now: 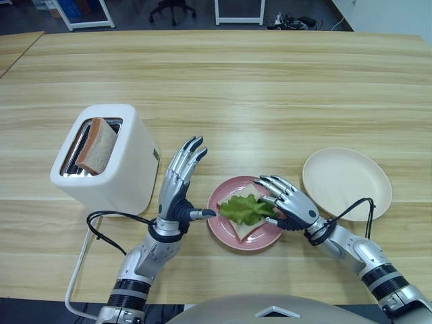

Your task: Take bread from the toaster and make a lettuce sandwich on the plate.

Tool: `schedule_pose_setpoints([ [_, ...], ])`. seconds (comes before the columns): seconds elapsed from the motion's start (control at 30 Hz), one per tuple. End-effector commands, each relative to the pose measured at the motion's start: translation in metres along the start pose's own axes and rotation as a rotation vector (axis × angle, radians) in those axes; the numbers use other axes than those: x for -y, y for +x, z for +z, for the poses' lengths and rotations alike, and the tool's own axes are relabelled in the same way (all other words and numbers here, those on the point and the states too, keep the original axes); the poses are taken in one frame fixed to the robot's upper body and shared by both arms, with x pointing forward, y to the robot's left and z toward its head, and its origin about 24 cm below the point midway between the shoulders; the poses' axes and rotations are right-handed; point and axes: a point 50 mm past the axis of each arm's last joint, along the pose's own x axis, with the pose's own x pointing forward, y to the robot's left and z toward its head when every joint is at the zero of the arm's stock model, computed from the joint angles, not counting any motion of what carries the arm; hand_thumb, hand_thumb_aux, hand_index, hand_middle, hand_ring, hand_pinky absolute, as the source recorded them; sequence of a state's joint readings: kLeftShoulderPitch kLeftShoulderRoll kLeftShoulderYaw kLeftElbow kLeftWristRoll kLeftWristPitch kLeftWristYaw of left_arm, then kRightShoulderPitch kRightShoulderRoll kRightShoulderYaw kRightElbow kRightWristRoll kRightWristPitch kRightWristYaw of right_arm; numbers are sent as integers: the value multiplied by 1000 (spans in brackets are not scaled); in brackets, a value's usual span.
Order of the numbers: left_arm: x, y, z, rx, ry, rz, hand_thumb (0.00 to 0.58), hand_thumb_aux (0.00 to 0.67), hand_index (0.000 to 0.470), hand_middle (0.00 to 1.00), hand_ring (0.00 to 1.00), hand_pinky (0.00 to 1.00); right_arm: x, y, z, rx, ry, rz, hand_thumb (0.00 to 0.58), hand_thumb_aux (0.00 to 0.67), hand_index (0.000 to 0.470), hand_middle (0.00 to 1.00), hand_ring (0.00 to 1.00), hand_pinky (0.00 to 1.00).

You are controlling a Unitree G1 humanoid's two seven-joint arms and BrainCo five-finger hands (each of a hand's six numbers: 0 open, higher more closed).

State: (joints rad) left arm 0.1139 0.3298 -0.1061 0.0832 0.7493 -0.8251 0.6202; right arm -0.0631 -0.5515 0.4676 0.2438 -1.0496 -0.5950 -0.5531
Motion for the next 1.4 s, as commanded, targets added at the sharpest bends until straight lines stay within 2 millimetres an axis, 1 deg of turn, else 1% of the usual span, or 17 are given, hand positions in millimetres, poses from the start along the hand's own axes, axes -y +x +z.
schedule_pose_setpoints([
  [0.03, -3, -3, -2, -22, 15, -17, 0, 0, 0, 0, 0, 0, -2, 2, 1, 11, -18, 7, 0, 0, 0, 0, 0, 0],
  [0.17, -12, -4, -4, -42, 54, 8, 0, 0, 0, 0, 0, 0, -3, 3, 0, 4, -29, -2, 0, 0, 0, 0, 0, 0],
  [0.3, -38, -8, -5, -64, 206, 89, 0, 0, 0, 0, 0, 0, -2, 4, -1, -10, -40, -20, 0, 0, 0, 0, 0, 0],
  [0.43, -86, -8, -9, -84, 516, 208, 0, 0, 0, 0, 0, 0, -3, 3, -2, -20, -41, -24, 0, 0, 0, 0, 0, 0],
  [0.53, -140, -9, -25, -227, 765, 302, 0, 0, 0, 0, 0, 0, 0, 1, -2, -42, -37, -98, 0, 0, 0, 0, 0, 0],
  [0.6, -161, -14, -37, -356, 772, 295, 0, 0, 0, 0, 0, 0, 0, 2, -2, -52, -36, -137, 0, 0, 0, 0, 0, 0],
  [0.77, -164, -27, -58, -545, 724, 101, 0, 0, 0, 0, 0, 0, -5, 2, -4, -47, -35, -119, 0, 0, 0, 0, 0, 0],
  [0.97, -166, -24, -67, -613, 704, -214, 0, 0, 0, 0, 0, 0, -6, -2, -9, -67, -47, -98, 0, 0, 0, 0, 0, 0],
  [1.13, -177, -30, -73, -691, 718, -285, 0, 0, 0, 0, 0, 0, -8, -3, -10, -71, -48, -95, 0, 0, 0, 0, 0, 0],
  [1.17, -180, -34, -74, -709, 722, -297, 40, 24, 17, 0, 0, 0, -9, -4, -10, -74, -47, -91, 0, 0, 0, 0, 0, 0],
  [1.2, -182, -36, -75, -722, 728, -311, 136, 84, 59, 0, 0, 0, -9, -5, -10, -76, -47, -88, 0, 0, 0, 0, 0, 0],
  [1.23, -185, -39, -76, -736, 738, -325, 310, 213, 149, 0, 0, 0, -10, -6, -10, -78, -46, -85, 0, 0, 0, 0, 0, 0],
  [1.27, -187, -40, -77, -745, 745, -332, 441, 342, 240, 0, 0, 0, -11, -7, -10, -80, -45, -83, 0, 0, 0, 0, 0, 0],
  [1.3, -189, -40, -78, -749, 748, -340, 466, 373, 262, 0, 0, 0, -11, -8, -10, -81, -44, -81, 0, 0, 0, 0, 0, 0],
  [1.33, -191, -40, -78, -748, 751, -345, 511, 439, 308, 0, 0, 0, -12, -9, -9, -82, -43, -78, 0, 0, 0, 0, 0, 0],
  [1.37, -192, -40, -78, -744, 753, -349, 552, 523, 367, 0, 0, 0, -13, -10, -9, -82, -41, -74, 0, 0, 0, 0, 0, 0],
  [1.4, -193, -39, -78, -735, 754, -350, 579, 644, 452, 0, 0, 0, -14, -11, -9, -83, -40, -71, 0, 0, 0, 0, 0, 0],
])
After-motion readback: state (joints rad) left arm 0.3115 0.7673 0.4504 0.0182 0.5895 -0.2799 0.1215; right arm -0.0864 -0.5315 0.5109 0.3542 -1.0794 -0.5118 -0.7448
